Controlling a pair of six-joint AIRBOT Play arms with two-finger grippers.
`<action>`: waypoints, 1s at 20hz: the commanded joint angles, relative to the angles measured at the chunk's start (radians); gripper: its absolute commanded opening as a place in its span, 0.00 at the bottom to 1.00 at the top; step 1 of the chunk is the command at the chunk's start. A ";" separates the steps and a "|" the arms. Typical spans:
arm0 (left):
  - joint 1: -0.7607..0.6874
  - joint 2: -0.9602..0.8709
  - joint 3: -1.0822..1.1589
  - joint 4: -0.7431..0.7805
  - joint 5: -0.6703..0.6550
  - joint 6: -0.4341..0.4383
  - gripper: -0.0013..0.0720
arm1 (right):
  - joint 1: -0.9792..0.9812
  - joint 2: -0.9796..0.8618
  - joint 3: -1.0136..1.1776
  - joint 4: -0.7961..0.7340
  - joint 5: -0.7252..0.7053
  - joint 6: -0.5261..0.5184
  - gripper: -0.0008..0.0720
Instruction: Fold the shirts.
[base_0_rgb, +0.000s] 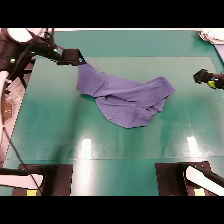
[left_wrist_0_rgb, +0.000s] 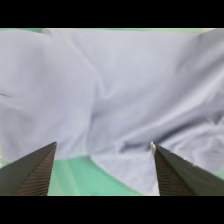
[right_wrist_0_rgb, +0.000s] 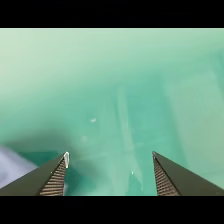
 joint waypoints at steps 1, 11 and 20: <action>0.003 0.170 -0.154 0.006 0.015 -0.044 0.96 | -0.058 0.025 0.000 0.001 0.013 -0.001 0.83; -0.008 0.515 -1.106 -0.569 0.412 0.033 0.96 | 0.016 0.025 0.000 0.000 -0.006 -0.002 0.82; -0.206 0.266 -1.126 -0.673 0.686 0.059 0.96 | 0.047 0.025 0.000 0.002 -0.002 -0.002 0.82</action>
